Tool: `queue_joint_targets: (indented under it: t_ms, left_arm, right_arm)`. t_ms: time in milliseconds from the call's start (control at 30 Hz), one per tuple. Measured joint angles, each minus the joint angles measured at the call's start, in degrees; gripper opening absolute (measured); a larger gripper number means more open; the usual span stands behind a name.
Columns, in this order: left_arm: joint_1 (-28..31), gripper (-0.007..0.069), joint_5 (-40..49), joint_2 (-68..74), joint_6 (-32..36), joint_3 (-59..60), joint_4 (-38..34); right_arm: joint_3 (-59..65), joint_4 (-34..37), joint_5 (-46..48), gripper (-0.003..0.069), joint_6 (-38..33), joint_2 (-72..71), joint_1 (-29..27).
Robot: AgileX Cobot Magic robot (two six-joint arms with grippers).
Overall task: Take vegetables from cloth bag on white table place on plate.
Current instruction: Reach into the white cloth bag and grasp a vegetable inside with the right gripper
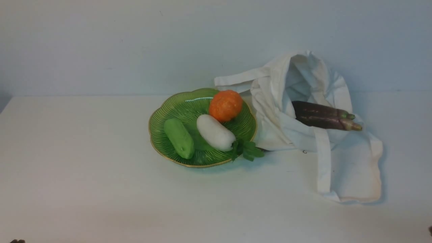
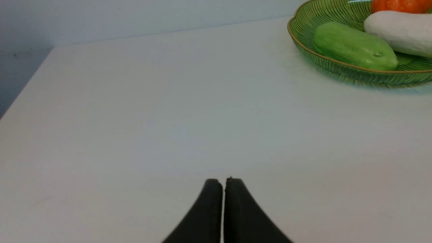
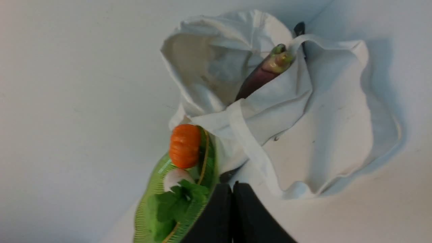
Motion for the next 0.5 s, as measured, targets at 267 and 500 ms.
queue_joint_targets:
  t_ms: [267, 500]
  left_arm:
    - [0.0, -0.0005, 0.0, 0.0, 0.0, 0.0, 0.0]
    - [0.0, -0.0005, 0.0, 0.0, 0.0, 0.0, 0.0]
  right_arm:
    - [-1.1, 5.0, -2.3, -0.0015, -4.2, 0.0, 0.0]
    - [-13.7, -1.6, -2.6, -0.0015, -21.8, 2.6, 0.0]
